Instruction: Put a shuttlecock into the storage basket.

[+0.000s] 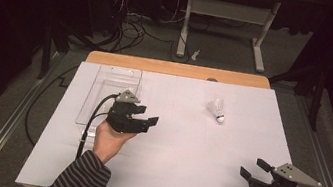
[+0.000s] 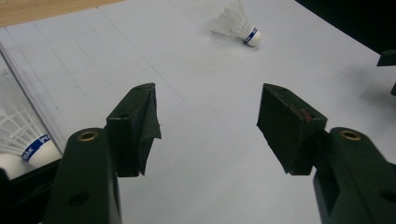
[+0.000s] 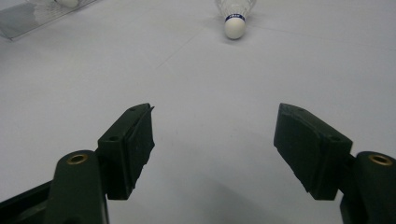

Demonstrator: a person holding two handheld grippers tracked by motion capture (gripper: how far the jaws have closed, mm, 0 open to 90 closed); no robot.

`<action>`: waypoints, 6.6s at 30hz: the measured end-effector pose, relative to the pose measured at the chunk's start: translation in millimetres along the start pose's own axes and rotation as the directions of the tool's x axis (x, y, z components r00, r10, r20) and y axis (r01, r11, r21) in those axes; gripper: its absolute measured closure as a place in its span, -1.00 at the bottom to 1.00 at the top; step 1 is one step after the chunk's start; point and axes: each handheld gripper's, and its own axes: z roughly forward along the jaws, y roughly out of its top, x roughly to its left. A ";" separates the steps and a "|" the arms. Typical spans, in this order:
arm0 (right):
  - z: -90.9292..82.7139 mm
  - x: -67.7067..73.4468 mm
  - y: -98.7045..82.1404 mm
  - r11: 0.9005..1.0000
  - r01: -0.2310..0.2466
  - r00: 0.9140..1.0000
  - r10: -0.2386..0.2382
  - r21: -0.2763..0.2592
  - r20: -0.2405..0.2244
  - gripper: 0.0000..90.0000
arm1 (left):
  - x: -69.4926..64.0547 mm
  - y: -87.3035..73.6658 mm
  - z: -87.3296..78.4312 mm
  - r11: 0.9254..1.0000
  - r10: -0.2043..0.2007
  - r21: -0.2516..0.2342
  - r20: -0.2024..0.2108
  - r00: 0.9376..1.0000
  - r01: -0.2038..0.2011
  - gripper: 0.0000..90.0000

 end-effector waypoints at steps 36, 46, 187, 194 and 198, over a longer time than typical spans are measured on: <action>0.2 -0.5 -0.1 1.000 -0.001 1.000 0.001 -0.001 -0.002 -0.36 | -8.7 24.1 25.8 0.999 0.032 -0.005 0.029 0.999 -0.031 -0.14; 0.3 -0.4 -0.1 1.000 0.000 1.000 0.000 -0.001 -0.002 -0.36 | -8.8 29.5 34.3 0.999 0.033 -0.004 0.031 0.999 -0.033 -0.14; 2.0 0.2 -0.3 1.000 -0.008 0.999 0.008 0.001 -0.031 -0.36 | -12.5 112.9 200.8 0.980 0.027 0.196 0.067 0.997 -0.040 0.02; 2.4 -0.1 -0.3 1.000 -0.009 0.999 0.009 0.001 -0.035 -0.36 | -17.8 124.3 207.1 0.973 0.044 0.223 0.081 0.996 -0.061 0.04; 2.3 -0.1 -0.4 1.000 -0.009 0.999 0.009 0.000 -0.036 -0.36 | -22.7 129.1 213.0 0.967 0.050 0.247 0.081 0.995 -0.069 0.03</action>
